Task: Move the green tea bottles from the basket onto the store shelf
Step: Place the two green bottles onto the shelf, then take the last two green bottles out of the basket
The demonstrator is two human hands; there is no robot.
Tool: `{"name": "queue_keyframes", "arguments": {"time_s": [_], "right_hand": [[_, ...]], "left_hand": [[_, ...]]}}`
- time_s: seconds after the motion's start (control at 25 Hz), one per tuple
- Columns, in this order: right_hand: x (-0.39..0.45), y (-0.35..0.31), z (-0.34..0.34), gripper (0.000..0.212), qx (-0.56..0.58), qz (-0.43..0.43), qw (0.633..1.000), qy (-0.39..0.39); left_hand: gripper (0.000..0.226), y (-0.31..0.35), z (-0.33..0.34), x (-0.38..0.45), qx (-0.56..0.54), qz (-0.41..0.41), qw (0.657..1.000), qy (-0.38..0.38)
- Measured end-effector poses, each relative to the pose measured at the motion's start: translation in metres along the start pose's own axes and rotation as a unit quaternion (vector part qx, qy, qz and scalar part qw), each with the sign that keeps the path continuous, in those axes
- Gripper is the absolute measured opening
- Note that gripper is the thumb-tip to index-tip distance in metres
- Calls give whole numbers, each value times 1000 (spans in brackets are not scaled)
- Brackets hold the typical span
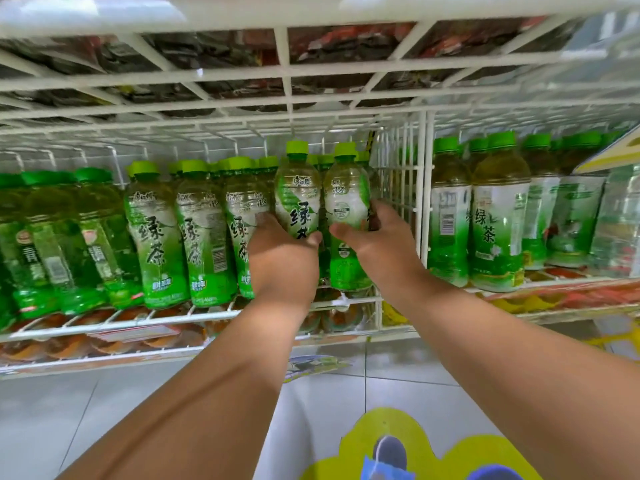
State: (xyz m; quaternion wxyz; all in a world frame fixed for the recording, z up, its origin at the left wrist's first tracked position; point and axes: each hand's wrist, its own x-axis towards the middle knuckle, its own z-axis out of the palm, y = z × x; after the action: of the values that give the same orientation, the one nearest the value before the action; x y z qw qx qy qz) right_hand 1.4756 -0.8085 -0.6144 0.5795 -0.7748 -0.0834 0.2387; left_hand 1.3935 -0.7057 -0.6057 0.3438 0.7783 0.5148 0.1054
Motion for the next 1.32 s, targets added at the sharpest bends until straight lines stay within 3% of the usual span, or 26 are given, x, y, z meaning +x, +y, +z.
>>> {"name": "queue_keyframes", "arguments": {"time_s": [0.16, 0.32, 0.44, 0.56, 0.68, 0.84, 0.96, 1.08, 1.16, 1.32], "right_hand": [[7, 8, 1, 53, -21, 2, 1000, 7], [9, 11, 9, 83, -96, -12, 995, 11], [7, 11, 11, 103, -153, -19, 988, 4], [5, 6, 6, 100, -163, -5, 986, -27], [0, 0, -1, 88, -151, 18, 988, -38], [-19, -10, -12, 74, -191, 4, 981, -42], [-40, -28, -19, 68, -261, -41, 963, -47], [-70, -52, -21, 69, -380, -89, 918, -75], [-95, -68, -27, 74, -427, -119, 892, -85], [-176, -105, -44, 78, -373, -162, 913, -40]], "left_hand": [[69, 2, 8, -5, 39, -2, 999, 4], [47, 3, 2, -4, 126, 6, 991, -47], [57, 7, -14, 3, 229, 11, 968, -106], [54, 3, -22, 4, 236, 25, 964, -118], [51, -7, -24, 2, 234, 80, 964, -94], [42, -20, -43, -9, 265, 180, 947, 0], [56, -25, -62, -14, 269, 254, 927, 53], [77, -23, -92, -22, 299, 276, 913, 20], [79, -20, -119, -40, 308, 287, 907, 15], [71, -12, -192, -103, 274, 366, 888, 39]]}}
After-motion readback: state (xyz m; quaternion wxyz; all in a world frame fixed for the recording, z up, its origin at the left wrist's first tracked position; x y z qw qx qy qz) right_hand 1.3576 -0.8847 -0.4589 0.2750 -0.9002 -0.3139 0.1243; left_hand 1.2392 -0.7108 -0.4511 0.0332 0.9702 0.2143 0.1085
